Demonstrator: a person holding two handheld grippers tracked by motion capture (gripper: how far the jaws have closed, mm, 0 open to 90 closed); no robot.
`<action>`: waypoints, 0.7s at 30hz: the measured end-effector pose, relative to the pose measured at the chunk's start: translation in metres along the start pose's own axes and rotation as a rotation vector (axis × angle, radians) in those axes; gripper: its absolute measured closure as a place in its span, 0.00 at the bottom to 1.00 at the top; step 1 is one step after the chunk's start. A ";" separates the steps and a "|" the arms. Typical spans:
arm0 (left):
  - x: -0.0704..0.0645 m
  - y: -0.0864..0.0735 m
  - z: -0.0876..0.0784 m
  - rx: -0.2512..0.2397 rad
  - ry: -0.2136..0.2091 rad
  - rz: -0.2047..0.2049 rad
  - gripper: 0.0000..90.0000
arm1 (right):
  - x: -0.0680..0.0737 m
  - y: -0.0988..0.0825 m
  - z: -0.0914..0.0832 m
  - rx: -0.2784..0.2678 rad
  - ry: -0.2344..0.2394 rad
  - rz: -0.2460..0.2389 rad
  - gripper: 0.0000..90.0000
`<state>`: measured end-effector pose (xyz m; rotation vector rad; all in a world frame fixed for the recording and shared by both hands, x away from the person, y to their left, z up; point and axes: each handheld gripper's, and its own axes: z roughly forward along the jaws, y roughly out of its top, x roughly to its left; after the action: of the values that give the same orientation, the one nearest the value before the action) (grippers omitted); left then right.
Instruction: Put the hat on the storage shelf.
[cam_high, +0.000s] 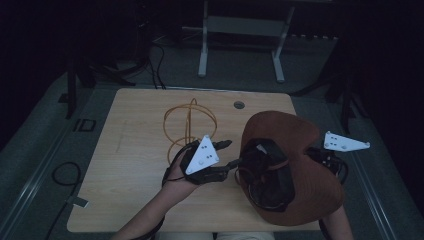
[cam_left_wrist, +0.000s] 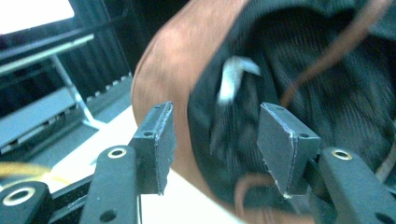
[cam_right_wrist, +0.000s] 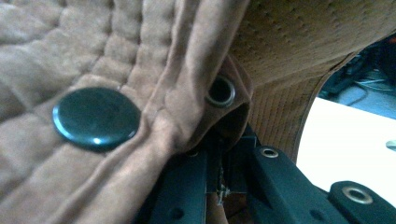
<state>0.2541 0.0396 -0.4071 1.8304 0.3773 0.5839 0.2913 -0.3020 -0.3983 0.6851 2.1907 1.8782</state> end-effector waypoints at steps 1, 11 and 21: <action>0.001 -0.004 -0.003 0.010 0.007 -0.005 0.52 | -0.002 0.000 -0.001 -0.002 -0.015 -0.002 0.97; 0.006 -0.047 -0.034 0.087 0.036 -0.102 0.50 | -0.018 0.016 -0.002 -0.024 -0.064 0.010 0.97; 0.011 -0.106 -0.071 0.129 0.127 -0.206 0.39 | -0.034 0.040 0.009 -0.051 -0.103 0.012 0.97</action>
<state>0.2266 0.1355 -0.4869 1.8537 0.6944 0.5436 0.3340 -0.3049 -0.3667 0.7688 2.0730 1.8539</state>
